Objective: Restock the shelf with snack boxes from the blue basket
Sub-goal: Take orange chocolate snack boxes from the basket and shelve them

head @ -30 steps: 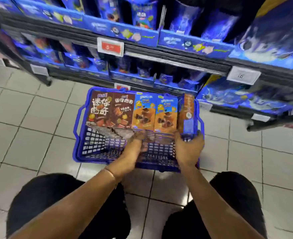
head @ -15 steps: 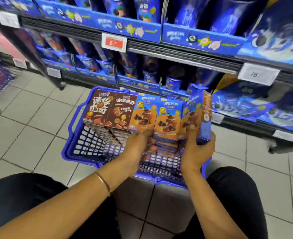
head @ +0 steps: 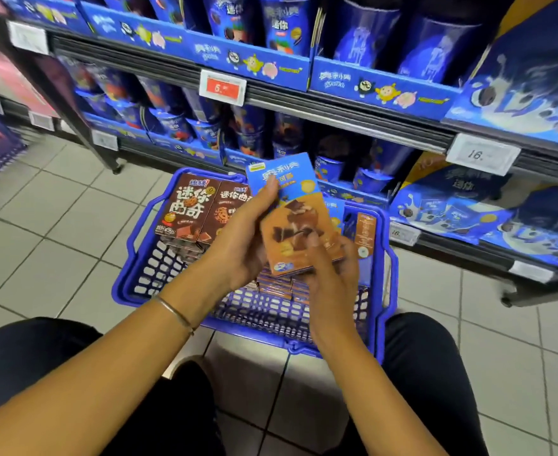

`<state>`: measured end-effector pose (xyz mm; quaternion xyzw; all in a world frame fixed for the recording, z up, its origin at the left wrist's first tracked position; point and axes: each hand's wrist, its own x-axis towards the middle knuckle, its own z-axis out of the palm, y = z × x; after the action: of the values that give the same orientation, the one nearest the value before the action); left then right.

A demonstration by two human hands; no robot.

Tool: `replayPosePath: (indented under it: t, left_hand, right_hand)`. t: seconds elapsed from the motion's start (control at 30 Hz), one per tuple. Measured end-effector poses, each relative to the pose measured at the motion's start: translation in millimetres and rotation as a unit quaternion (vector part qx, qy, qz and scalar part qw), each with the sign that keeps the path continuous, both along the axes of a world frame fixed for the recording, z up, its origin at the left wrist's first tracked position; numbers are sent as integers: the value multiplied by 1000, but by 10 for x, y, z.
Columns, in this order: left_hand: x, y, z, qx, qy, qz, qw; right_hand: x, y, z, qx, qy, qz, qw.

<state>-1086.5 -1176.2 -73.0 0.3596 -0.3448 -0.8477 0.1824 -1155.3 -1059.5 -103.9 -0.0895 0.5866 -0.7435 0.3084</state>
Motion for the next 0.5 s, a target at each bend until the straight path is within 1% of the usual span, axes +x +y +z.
replayPosePath:
  t: [0.03,0.1,0.13,0.2,0.27,0.3,0.33,0.37,0.43,0.5]
  left_hand:
    - [14,-7,11,12,10,3,1000]
    - [59,-48,15,18,2,30,999]
    - [99,-73,11,18,-6,43,999]
    - [181,-130,-16,22,-27,62,997]
    - [255,-182,-44,26,-35,70,997]
    - [281,-202,-66,31,-34,70,996]
    - [300,-216,-90,36,-37,72,996]
    - [309,-222,-107,37,-44,73,996]
    - [294,-216,-137,27,-58,69,996]
    - [269,-196,-156,11,-67,63,996]
  right_hand:
    - [63,0,-7,10,19,32,999]
    - [141,23,-71,13,40,90,995]
    - [147,49,-115,21,51,93,994]
    - [79,100,-227,79,87,46,992]
    - [-99,129,-328,156,154,-21,975]
    - [-217,122,-384,197,185,-22,962]
    - [-337,96,-435,238,213,10,948]
    - [-437,51,-471,275,232,63,931]
    - [-561,-57,-516,323,260,154,897]
    - [-615,-137,-544,345,269,176,882]
